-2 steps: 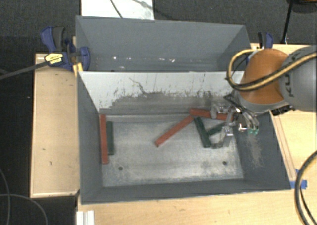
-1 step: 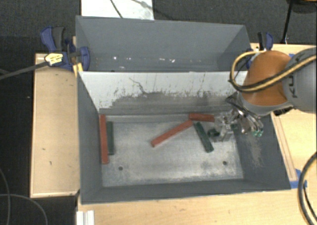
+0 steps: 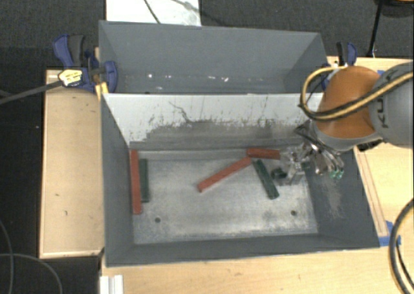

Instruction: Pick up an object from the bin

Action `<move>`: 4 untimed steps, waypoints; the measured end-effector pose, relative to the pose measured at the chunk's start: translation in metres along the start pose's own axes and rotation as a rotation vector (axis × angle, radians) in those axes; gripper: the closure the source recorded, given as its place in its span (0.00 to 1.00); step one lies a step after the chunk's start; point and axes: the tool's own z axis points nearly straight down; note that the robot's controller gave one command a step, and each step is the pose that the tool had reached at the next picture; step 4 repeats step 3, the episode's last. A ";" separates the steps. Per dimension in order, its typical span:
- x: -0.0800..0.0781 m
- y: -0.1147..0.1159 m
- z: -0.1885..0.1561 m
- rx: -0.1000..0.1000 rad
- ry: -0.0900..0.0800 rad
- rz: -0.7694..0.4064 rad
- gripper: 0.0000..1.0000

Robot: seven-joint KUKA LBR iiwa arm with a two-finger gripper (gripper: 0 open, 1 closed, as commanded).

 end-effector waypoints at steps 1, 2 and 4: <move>0.001 0.000 -0.003 -0.001 0.003 0.000 1.00; 0.002 0.001 -0.018 -0.001 0.006 -0.001 1.00; 0.000 0.000 -0.031 0.000 0.001 -0.001 1.00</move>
Offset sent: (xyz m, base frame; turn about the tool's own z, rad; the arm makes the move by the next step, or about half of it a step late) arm -0.0001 -0.0001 0.0177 0.0000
